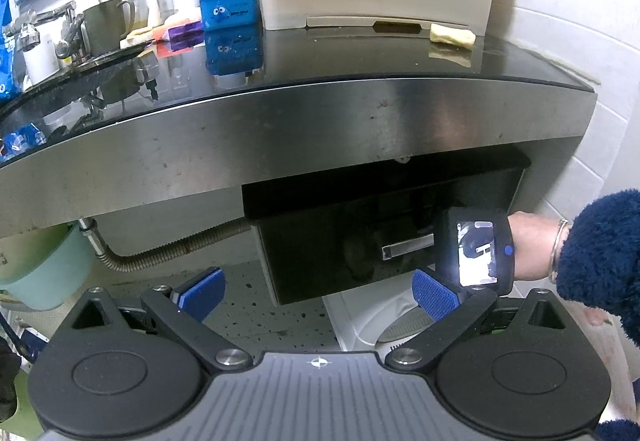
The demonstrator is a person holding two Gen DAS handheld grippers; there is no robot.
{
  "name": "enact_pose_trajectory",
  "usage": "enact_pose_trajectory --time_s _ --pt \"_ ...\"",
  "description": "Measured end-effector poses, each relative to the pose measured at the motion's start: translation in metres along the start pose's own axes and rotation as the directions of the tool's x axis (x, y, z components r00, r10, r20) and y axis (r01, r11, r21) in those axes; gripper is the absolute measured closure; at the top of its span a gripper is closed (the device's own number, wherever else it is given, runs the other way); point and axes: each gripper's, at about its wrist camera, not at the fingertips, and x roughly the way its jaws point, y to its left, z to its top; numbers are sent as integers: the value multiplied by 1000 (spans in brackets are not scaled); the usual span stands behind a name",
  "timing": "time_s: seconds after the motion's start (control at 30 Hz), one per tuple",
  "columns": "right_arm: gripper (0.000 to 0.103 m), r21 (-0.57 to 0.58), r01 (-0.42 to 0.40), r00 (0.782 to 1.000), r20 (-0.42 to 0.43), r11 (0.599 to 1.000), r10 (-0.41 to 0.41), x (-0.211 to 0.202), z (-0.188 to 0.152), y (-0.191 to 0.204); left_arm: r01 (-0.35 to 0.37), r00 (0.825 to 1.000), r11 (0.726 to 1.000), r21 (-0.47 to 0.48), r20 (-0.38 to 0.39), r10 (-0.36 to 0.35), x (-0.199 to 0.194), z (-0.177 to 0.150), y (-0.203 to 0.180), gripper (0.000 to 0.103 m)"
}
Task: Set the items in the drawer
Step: 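Hook the right tool fingers behind the silver drawer handle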
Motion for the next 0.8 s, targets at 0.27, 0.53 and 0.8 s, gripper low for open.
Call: enact_pose_trajectory --time_s 0.27,0.53,0.8 --pt "0 11 12 1000 1 1000 -12 4 0 3 5 1000 1000 11 -8 -5 1 -1 -5 2" --pt "0 42 -2 1000 -5 999 2 5 2 -1 2 1000 1000 19 -5 -2 -2 -2 -7 2" --pt "0 46 -14 1000 -8 999 15 4 3 -4 2 1000 1000 24 0 -2 -6 -3 -8 2"
